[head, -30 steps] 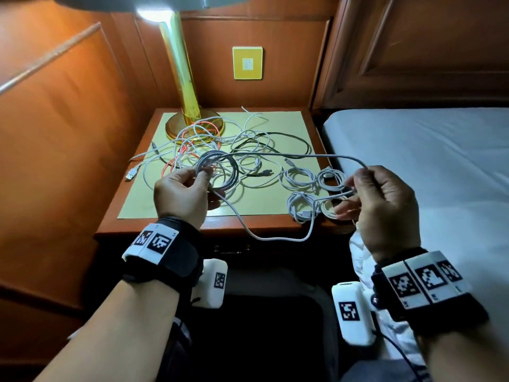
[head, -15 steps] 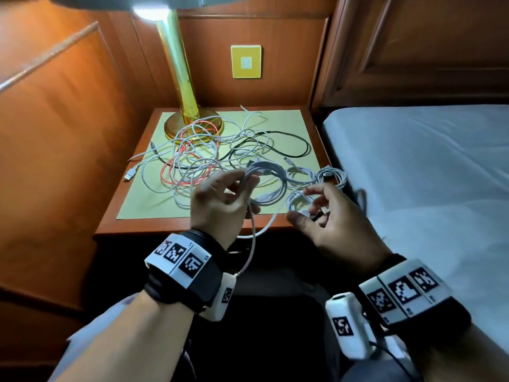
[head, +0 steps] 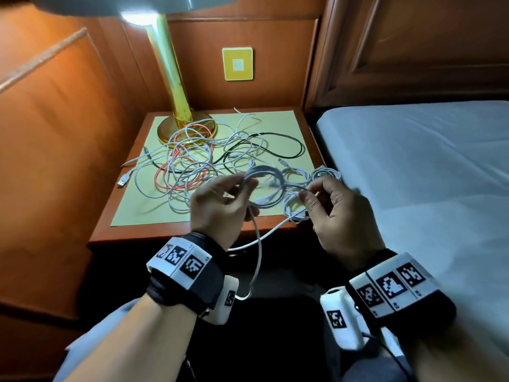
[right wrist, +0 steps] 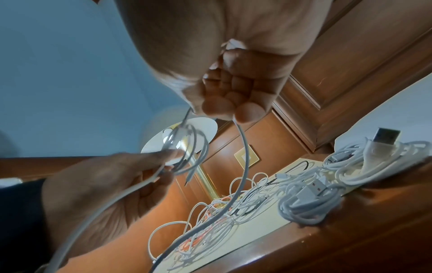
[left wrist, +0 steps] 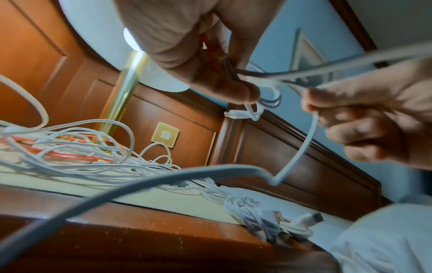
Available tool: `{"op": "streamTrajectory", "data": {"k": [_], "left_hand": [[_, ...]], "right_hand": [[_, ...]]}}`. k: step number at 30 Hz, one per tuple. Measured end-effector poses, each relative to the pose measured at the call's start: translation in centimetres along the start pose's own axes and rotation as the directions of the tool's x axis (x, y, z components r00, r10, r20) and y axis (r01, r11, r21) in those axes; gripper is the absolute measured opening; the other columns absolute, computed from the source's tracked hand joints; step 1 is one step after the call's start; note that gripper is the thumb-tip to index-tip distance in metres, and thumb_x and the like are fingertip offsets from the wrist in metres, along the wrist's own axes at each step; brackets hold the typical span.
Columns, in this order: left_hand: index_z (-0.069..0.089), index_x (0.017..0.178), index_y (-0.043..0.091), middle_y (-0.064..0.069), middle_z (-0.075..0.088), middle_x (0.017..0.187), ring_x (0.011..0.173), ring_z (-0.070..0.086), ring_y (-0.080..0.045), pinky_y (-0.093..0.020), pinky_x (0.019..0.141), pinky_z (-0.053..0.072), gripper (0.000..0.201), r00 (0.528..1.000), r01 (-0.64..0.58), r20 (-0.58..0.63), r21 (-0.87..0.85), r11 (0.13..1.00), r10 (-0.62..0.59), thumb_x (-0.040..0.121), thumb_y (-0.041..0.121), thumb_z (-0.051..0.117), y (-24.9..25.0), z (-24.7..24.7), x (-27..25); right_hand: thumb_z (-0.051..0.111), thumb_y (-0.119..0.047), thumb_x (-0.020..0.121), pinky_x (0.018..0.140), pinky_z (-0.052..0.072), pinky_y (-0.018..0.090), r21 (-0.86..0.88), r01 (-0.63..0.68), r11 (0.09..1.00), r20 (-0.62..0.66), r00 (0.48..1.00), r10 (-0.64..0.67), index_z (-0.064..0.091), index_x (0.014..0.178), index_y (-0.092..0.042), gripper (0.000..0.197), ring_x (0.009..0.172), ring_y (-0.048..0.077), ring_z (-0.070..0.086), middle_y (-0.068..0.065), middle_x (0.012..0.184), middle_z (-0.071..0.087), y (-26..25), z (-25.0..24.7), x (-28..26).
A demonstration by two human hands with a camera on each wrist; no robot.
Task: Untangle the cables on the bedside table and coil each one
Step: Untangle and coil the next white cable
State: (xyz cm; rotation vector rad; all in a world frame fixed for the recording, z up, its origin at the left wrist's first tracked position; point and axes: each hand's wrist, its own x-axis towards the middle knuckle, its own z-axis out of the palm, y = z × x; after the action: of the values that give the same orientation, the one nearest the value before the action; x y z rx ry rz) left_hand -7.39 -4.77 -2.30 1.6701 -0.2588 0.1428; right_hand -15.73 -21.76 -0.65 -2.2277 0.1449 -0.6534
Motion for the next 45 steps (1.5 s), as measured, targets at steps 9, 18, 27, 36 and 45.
{"op": "streamTrajectory", "data": {"k": [9, 18, 27, 36, 45], "left_hand": [[0.074, 0.096, 0.005, 0.006, 0.068, 0.052, 0.049, 0.068, -0.011, -0.021, 0.048, 0.053, 0.019, 0.971, 0.162, -0.167, -0.067, 0.985, -0.171, 0.092, 0.023, 0.072, -1.6, -1.6, 1.5], [0.074, 0.096, 0.018, -0.006, 0.067, 0.081, 0.051, 0.070, -0.022, -0.034, 0.046, 0.057, 0.010, 0.998, -0.026, 0.054, 0.009, 1.000, 0.025, 0.088, 0.013, 0.075, 0.1, -1.3, 0.7], [0.078, 0.107, 0.010, 0.009, 0.061, 0.077, 0.067, 0.061, -0.005, -0.016, 0.062, 0.045, 0.028, 0.853, -0.438, 0.399, 0.198, 0.877, 0.336, 0.089, 0.029, 0.071, -0.4, -1.2, 0.1], [0.076, 0.105, 0.019, 0.009, 0.068, 0.083, 0.062, 0.064, -0.018, -0.034, 0.062, 0.058, 0.021, 0.898, -0.250, 0.387, 0.057, 0.967, 0.209, 0.084, 0.019, 0.078, 0.0, -0.5, -0.8], [0.072, 0.106, 0.014, -0.014, 0.072, 0.090, 0.073, 0.070, -0.019, -0.033, 0.066, 0.060, 0.029, 0.930, 0.068, 0.367, -0.149, 0.986, -0.009, 0.078, 0.022, 0.073, 0.4, -0.4, -1.2]], "right_hand": [[0.070, -0.006, 0.090, 0.078, 0.028, -0.007, 0.144, 0.207, 0.968, 0.161, 0.960, -0.230, 0.064, 0.079, -0.008, 0.013, 0.061, 0.015, 0.055, 0.002, 0.066, 0.058, -1.8, -0.7, -1.1], [0.064, -0.021, 0.080, 0.069, 0.053, 0.028, -0.313, -0.110, 0.943, 0.438, 0.865, 0.246, 0.067, 0.084, -0.029, 0.009, 0.065, 0.004, 0.054, -0.008, 0.067, 0.058, 1.0, -1.4, 0.0], [0.063, -0.059, 0.087, 0.079, 0.057, 0.031, 0.160, -0.199, 0.967, 0.370, 0.920, 0.128, 0.071, 0.097, -0.025, 0.036, 0.084, 0.008, 0.068, -0.009, 0.093, 0.071, -1.0, -1.1, -0.6], [0.048, -0.023, 0.102, 0.040, 0.027, 0.015, 0.443, -0.639, 0.629, 0.587, 0.737, 0.335, 0.061, 0.081, -0.009, 0.029, 0.051, 0.011, 0.040, 0.002, 0.061, 0.053, -1.3, -1.2, -0.7], [0.048, -0.030, 0.094, 0.053, 0.024, 0.028, 0.675, -0.671, 0.306, 0.609, 0.741, 0.282, 0.052, 0.069, -0.014, 0.030, 0.052, 0.016, 0.028, 0.004, 0.063, 0.037, -1.4, -1.2, -0.3]]}}
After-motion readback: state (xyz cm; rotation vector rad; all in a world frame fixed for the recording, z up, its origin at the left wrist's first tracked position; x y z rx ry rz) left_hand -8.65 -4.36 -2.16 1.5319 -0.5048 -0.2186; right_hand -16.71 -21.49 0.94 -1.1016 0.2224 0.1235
